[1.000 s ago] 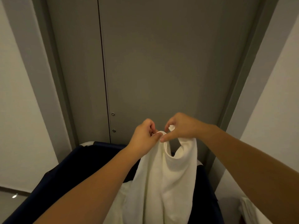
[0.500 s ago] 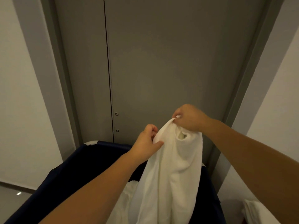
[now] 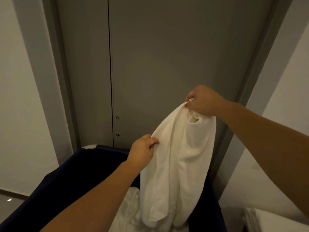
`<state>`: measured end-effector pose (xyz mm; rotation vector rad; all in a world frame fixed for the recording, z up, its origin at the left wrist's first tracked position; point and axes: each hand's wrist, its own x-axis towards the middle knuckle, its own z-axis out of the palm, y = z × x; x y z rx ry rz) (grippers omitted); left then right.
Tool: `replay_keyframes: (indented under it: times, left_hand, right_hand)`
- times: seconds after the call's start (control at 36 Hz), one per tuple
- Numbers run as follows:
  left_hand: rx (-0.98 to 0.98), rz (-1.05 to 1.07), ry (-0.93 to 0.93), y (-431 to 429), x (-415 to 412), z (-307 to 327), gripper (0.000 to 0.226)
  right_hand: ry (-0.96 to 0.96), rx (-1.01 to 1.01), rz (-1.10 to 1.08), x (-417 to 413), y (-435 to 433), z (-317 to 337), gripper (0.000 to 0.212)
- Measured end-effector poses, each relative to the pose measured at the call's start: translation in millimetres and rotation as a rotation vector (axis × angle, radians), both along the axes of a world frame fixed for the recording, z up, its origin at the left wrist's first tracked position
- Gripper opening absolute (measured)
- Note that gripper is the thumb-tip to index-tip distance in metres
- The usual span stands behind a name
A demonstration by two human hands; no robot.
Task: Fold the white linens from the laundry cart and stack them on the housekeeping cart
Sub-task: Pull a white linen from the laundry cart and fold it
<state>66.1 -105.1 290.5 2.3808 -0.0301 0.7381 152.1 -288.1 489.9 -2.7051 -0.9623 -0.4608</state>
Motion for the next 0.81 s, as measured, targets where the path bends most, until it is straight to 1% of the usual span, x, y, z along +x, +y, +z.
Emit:
replay_keyframes:
  times: [0.08, 0.14, 0.17, 0.22, 0.31, 0.39, 0.53, 0.67, 0.81]
  left_hand:
    - [-0.006, -0.100, 0.106, -15.6, -6.8, 0.4, 0.030]
    - [0.013, -0.058, 0.188, -25.0, -8.3, -3.7, 0.042]
    - [0.042, -0.027, 0.197, -29.1, -8.3, -5.9, 0.046]
    - [0.072, 0.010, 0.153, -35.8, -7.4, -9.2, 0.048]
    - [0.052, 0.021, 0.073, -43.0, -5.3, -11.9, 0.046]
    - [0.042, 0.014, 0.058, -49.1, -4.8, -11.1, 0.044]
    - [0.039, 0.013, 0.124, -53.9, -2.6, -15.5, 0.026]
    - [0.008, -0.046, 0.131, -58.0, -4.7, -28.6, 0.026]
    - [-0.098, -0.052, 0.201, -44.3, -7.7, -31.5, 0.019]
  right_hand:
    - [-0.003, 0.008, -0.015, -1.4, 2.6, -1.2, 0.019]
    - [0.005, 0.003, -0.026, -2.4, 4.5, -1.4, 0.020]
    - [0.004, -0.009, -0.030, -3.2, 5.4, -1.6, 0.021]
    - [-0.003, -0.028, -0.038, -4.3, 7.2, -2.2, 0.022]
    - [0.009, -0.024, -0.060, -3.5, 7.2, -4.2, 0.021]
    - [0.014, -0.012, -0.079, -2.1, 6.1, -6.6, 0.020]
    - [0.023, -0.012, -0.104, 0.7, 1.6, -8.6, 0.019]
    - [0.002, -0.024, -0.128, 2.0, -0.9, -9.1, 0.020]
    - [-0.024, -0.148, -0.191, 8.0, -12.7, -14.4, 0.022]
